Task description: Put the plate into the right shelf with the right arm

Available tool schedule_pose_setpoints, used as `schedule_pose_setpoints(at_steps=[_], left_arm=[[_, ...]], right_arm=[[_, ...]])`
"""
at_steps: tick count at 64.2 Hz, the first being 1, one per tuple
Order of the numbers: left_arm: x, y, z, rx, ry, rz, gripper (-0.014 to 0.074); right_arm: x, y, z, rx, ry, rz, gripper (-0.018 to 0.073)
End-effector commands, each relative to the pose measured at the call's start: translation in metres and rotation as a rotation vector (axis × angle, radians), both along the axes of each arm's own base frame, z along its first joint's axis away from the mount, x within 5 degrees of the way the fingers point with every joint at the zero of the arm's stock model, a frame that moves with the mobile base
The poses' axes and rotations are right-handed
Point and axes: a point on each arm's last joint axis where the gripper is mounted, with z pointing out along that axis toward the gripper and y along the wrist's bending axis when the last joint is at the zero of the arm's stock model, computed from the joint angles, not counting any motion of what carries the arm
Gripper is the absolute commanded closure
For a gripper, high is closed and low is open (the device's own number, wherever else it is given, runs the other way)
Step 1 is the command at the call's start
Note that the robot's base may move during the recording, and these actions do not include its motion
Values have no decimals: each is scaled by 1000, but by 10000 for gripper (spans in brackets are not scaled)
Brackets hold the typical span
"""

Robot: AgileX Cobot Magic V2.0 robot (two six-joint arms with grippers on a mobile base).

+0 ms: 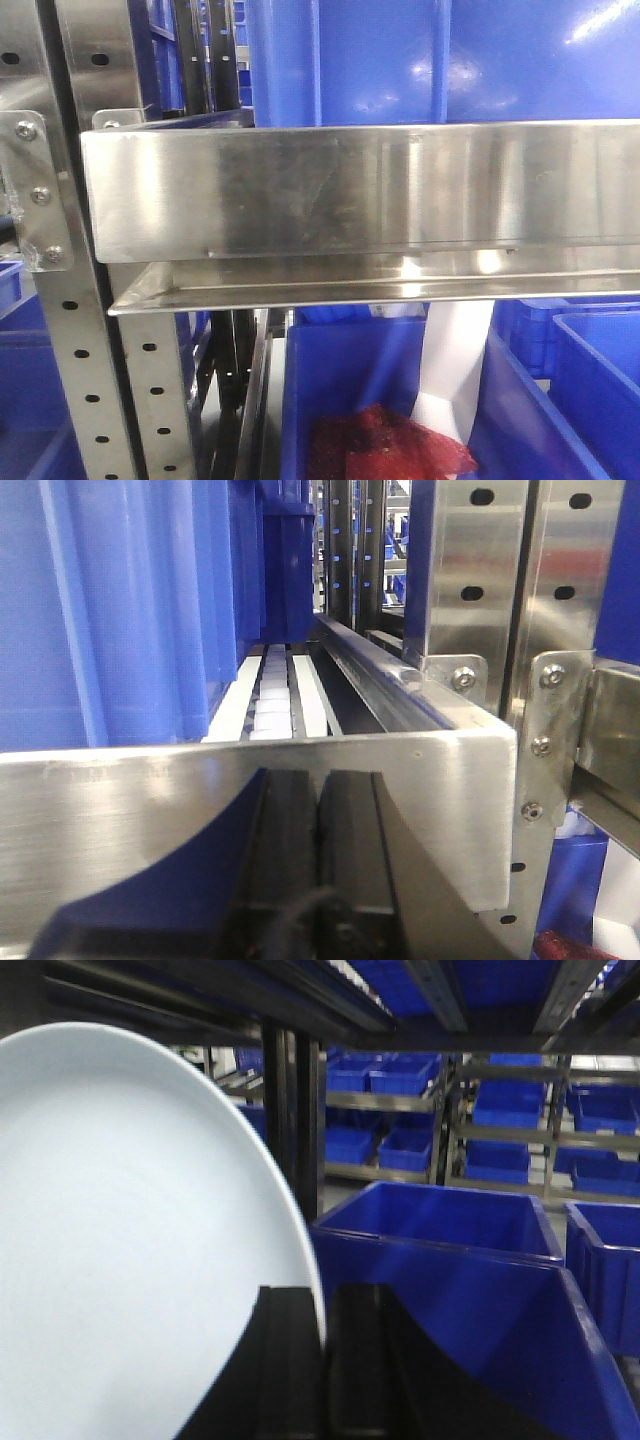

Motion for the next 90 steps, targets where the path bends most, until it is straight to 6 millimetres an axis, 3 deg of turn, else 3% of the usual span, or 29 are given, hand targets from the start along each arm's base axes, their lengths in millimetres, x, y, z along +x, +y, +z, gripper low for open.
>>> schedule_pose_setpoints(at_steps=[1, 9, 21, 30, 49, 62, 71, 74, 81, 90], left_arm=[[-1, 2, 5, -13, -89, 19, 643], [-1, 2, 5, -13, -89, 19, 643], [-1, 2, 5, -13, -89, 19, 643], [-1, 2, 5, -13, -89, 19, 643], [-1, 2, 5, -13, -89, 19, 643], [-1, 2, 5, -13, -89, 19, 643], [-1, 2, 5, -13, -89, 19, 643], [-1, 2, 5, -13, -89, 19, 643], [-1, 2, 5, -13, -89, 19, 643], [-1, 2, 5, -13, -89, 19, 643]], right_arm=[[16, 7, 28, -4, -84, -12, 504], [47, 13, 37, -42, -33, -54, 504], [90, 4, 39, -59, 13, -167, 504], [123, -2, 21, -84, 85, -225, 504], [179, 8, -24, -149, 222, -232, 504], [187, 9, -32, -160, 253, -232, 464], [187, 9, -32, -160, 254, -232, 231], [187, 9, -33, -162, 258, -233, 112], [185, 9, -33, -165, 270, -235, -45], [171, 5, -20, -154, 243, -239, -58]])
